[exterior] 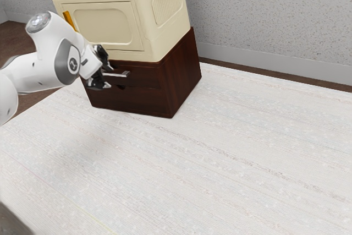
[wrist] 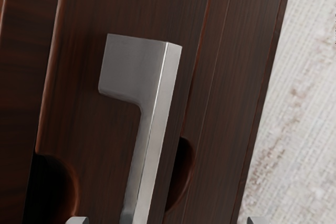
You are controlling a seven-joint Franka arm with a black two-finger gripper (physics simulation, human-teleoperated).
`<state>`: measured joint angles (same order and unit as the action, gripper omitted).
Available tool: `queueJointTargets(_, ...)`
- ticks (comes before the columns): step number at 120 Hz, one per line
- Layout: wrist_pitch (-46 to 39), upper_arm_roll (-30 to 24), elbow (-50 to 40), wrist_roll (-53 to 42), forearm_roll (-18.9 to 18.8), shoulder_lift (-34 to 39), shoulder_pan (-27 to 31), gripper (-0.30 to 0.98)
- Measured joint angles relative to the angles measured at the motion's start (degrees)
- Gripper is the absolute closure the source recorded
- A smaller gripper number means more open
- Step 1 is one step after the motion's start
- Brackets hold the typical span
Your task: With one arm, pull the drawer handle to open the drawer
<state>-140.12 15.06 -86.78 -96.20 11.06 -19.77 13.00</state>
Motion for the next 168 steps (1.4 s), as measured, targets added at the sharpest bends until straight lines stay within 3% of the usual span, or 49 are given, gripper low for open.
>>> queueJointTargets(67,2.07,-0.18,-0.53,-0.83,-0.02,1.47,0.0,0.57)
queueJointTargets(168,3.95,0.32,-15.77,-1.85,-0.01,14.41,-0.06,0.59)
